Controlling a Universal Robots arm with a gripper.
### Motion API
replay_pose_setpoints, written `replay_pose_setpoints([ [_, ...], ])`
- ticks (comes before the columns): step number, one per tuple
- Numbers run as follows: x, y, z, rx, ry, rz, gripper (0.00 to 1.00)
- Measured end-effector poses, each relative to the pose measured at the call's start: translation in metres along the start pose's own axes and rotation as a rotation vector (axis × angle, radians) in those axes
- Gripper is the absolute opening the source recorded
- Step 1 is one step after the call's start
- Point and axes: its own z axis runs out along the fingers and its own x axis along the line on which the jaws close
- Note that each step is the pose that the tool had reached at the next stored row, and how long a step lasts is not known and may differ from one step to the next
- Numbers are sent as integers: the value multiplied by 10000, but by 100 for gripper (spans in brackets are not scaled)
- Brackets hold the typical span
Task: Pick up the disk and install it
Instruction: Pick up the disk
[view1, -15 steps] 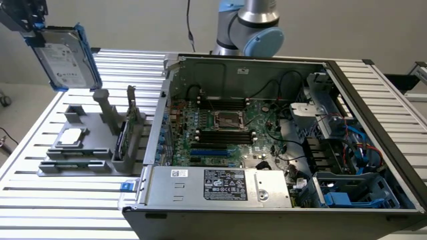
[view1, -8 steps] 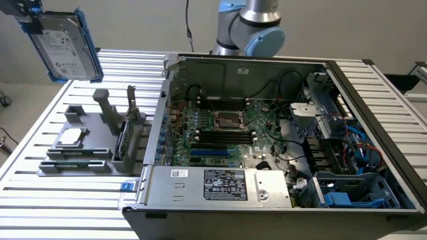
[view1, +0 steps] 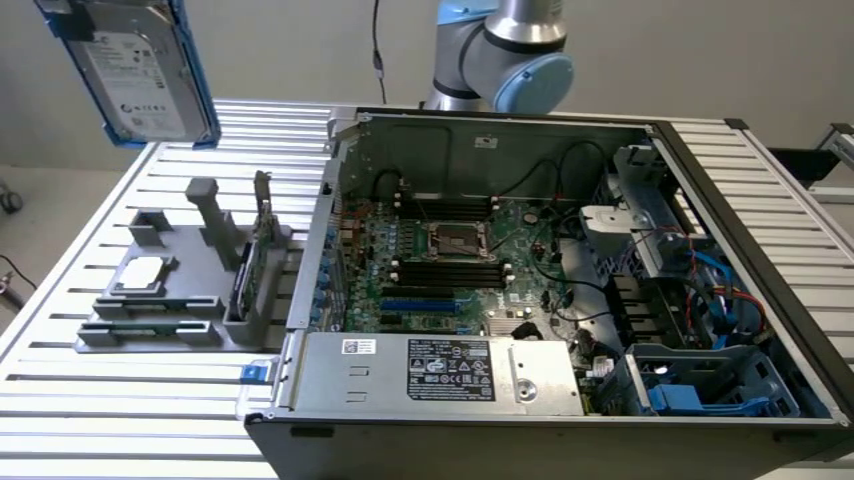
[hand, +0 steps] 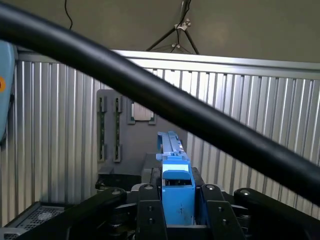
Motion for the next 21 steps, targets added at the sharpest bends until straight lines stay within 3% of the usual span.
replay_pose_setpoints([
  [10,140,-446,-92,5,-109,-1,33],
  [21,359,-933,-183,7,-157,-2,33],
])
